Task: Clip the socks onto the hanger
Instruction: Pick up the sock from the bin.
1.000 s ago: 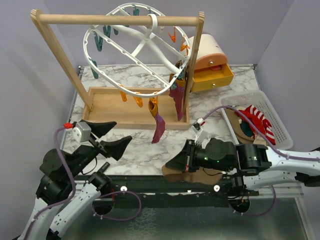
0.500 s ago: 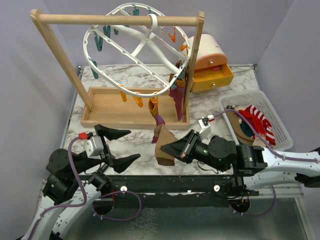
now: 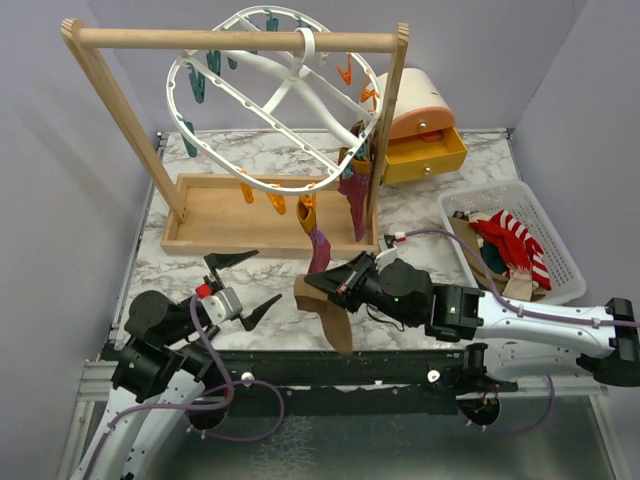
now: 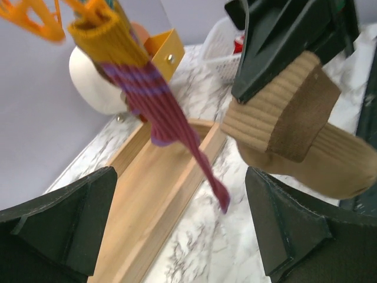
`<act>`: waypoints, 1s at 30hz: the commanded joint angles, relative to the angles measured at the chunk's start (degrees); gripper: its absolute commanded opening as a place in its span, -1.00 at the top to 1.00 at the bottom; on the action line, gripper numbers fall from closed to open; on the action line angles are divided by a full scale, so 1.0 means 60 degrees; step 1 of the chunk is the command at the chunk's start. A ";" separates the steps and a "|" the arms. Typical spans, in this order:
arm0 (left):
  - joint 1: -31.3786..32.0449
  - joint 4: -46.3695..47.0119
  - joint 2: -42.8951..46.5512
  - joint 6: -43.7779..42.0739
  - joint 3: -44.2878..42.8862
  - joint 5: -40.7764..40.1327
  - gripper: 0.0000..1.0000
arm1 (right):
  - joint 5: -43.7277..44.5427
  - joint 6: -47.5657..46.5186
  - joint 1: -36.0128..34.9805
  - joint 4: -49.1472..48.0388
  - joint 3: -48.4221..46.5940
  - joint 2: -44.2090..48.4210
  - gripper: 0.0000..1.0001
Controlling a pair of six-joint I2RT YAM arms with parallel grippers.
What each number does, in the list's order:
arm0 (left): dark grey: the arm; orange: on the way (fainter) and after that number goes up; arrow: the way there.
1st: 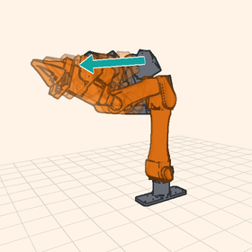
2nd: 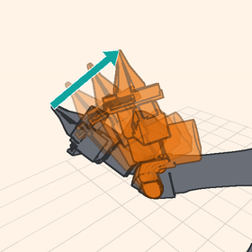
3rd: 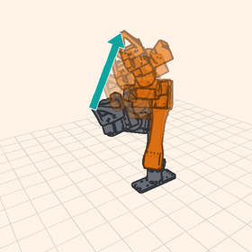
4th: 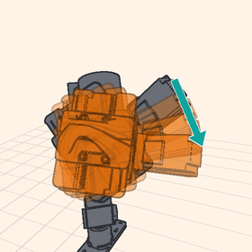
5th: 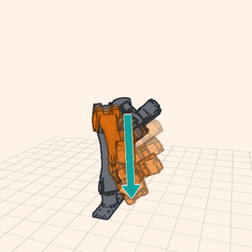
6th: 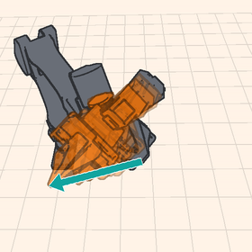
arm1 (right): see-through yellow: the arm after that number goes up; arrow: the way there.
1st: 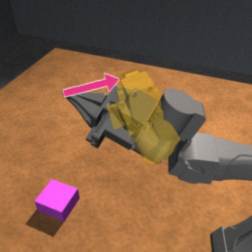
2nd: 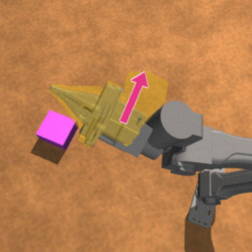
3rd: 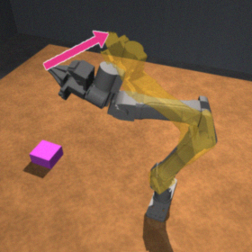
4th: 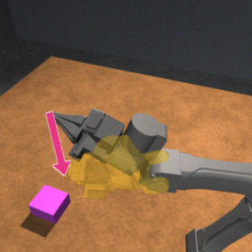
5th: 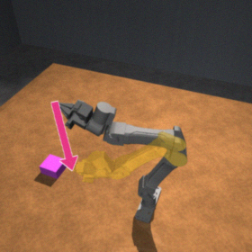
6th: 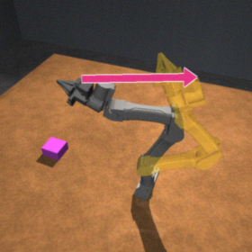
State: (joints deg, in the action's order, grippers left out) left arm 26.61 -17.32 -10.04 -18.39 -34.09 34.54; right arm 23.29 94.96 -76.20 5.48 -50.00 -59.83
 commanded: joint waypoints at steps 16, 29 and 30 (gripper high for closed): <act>-0.0226 0.0247 0.0146 -0.1226 0.0241 0.0592 -0.98 | -0.0635 0.2002 0.0680 -0.4159 0.0170 -0.2177 0.99; -0.0109 0.0485 0.0187 -0.0861 0.0520 0.0732 -0.64 | -0.0892 0.1959 0.0685 -0.4809 -0.0302 -0.2969 0.99; -0.0113 0.0485 0.0177 -0.0763 0.0548 0.0792 -0.57 | -0.0882 0.1970 0.0683 -0.4831 -0.0267 -0.2958 0.99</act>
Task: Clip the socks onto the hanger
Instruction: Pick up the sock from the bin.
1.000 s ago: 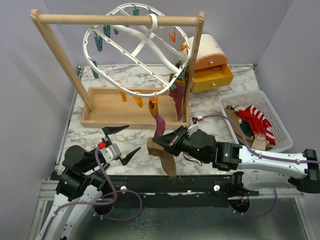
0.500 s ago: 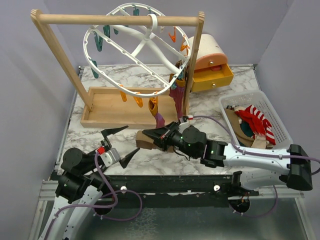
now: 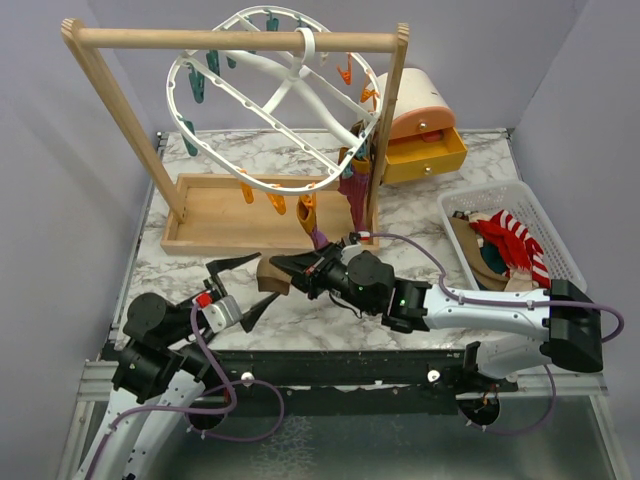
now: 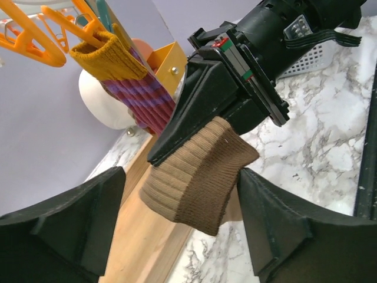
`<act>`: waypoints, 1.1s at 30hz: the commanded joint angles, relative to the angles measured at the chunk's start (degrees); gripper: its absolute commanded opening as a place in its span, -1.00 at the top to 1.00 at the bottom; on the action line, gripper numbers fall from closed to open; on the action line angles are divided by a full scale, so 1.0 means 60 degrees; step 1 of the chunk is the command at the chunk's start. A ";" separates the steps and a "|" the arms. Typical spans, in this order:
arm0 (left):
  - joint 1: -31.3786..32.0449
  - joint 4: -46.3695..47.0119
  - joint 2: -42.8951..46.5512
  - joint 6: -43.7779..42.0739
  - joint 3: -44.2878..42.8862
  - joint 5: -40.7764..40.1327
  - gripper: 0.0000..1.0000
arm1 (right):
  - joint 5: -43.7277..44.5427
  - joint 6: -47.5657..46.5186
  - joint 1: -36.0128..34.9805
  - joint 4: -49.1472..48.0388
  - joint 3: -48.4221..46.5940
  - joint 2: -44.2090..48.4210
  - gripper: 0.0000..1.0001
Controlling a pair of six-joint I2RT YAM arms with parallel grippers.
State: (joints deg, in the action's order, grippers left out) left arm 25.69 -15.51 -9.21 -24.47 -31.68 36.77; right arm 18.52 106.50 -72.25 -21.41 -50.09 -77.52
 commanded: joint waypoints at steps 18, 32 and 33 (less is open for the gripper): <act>0.0039 0.0488 -0.0167 0.1054 0.0127 0.0198 0.11 | -0.0301 -0.0124 0.0015 -0.0512 -0.0236 0.0049 0.99; 0.0039 0.0686 -0.0193 0.1809 -0.0072 0.0021 1.00 | -0.0363 -0.0885 0.0015 0.0204 -0.0245 0.0514 0.35; 0.0039 0.0674 -0.0182 0.1890 -0.0093 0.0043 1.00 | -0.0375 -0.1043 0.0015 0.0527 -0.0270 0.0651 0.07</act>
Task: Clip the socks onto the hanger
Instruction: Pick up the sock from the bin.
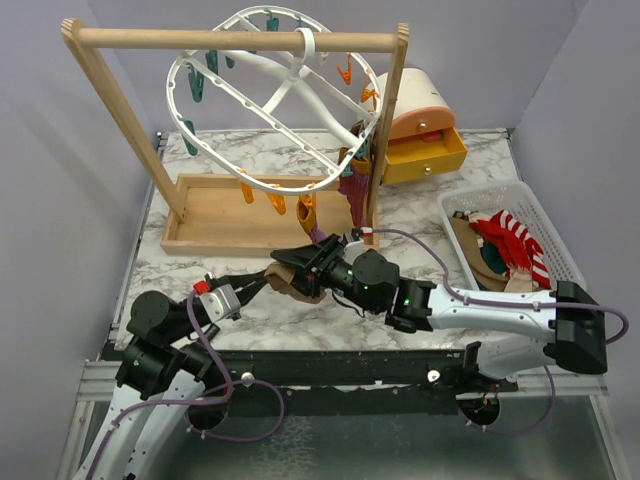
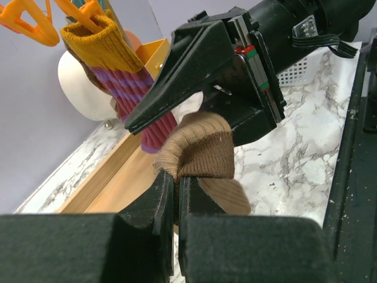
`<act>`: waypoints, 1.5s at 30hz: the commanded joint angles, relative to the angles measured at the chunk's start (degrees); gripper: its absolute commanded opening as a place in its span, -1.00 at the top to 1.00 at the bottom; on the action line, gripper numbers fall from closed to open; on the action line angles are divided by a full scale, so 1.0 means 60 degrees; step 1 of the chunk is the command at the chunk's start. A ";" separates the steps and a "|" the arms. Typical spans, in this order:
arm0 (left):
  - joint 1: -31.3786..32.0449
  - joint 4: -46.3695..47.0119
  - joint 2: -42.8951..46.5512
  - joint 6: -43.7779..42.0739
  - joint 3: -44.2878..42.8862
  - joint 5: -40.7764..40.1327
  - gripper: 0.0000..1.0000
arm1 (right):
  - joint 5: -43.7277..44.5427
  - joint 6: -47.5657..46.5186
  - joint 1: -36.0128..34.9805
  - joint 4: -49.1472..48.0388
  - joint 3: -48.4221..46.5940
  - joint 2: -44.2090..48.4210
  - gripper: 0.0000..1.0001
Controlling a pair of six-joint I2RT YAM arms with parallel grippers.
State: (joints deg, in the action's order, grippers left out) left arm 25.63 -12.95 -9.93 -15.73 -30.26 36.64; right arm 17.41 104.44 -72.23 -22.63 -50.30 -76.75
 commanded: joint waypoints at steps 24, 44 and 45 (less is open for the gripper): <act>0.0187 -0.0678 -0.1414 0.5320 -0.1936 -0.0132 1.00 | -0.2451 -1.6265 -0.0090 0.6504 -0.1658 0.3271 -0.37; 0.0431 -0.2029 -0.3221 0.7425 -0.2976 0.0977 1.00 | -0.3265 -2.1459 -0.0486 0.4300 -0.1500 0.2558 -0.23; 0.0475 -0.2044 -0.3253 0.7426 -0.3007 0.0987 1.00 | -0.3242 -2.1559 -0.0487 0.4181 -0.1487 0.2522 -0.23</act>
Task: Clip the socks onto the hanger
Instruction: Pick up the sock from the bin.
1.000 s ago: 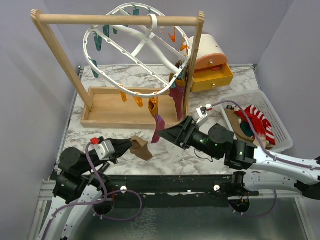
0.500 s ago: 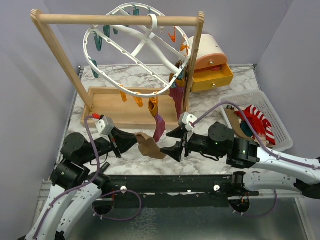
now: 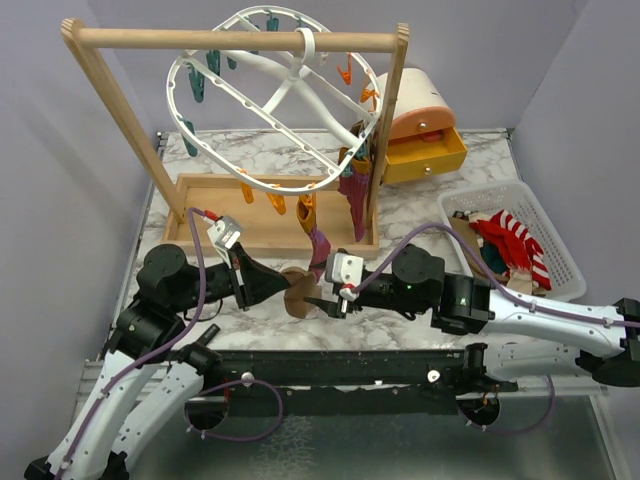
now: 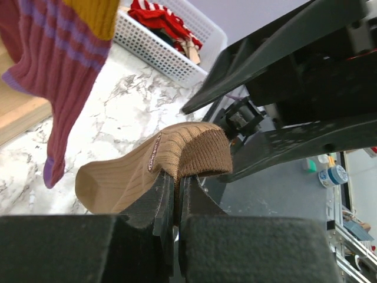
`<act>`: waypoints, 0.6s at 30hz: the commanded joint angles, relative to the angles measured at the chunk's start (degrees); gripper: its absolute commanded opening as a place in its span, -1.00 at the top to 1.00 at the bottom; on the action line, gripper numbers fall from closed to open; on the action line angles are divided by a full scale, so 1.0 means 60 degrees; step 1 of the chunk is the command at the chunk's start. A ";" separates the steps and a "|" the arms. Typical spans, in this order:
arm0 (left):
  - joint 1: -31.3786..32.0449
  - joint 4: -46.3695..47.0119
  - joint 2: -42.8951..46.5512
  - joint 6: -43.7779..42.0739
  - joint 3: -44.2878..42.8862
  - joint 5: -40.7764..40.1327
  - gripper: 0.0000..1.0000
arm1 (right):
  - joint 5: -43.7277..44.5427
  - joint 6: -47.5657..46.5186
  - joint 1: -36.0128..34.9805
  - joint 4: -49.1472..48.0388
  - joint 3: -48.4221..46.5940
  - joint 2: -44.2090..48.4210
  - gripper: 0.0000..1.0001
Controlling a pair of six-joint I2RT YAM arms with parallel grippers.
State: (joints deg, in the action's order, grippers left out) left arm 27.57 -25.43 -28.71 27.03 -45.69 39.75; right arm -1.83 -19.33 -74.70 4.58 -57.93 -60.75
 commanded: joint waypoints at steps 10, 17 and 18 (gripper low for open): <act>0.0322 -0.0087 -0.0100 0.0276 -0.0382 0.0524 1.00 | 0.0269 -0.1783 -0.0123 -0.1504 -0.0358 -0.0480 -0.20; 0.0356 -0.0200 -0.0164 0.0215 -0.0575 0.0468 1.00 | -0.0170 -0.2347 -0.0134 0.0042 -0.1252 -0.0994 0.25; 0.0356 -0.0207 -0.0186 0.0213 -0.0605 0.0466 1.00 | -0.0236 -0.2357 -0.0137 0.0200 -0.1325 -0.1037 0.31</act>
State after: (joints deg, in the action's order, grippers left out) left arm 29.39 -26.06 -29.34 28.08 -47.27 41.34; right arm -1.50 -30.94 -75.07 0.73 -63.05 -65.82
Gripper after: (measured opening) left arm 0.045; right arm 0.397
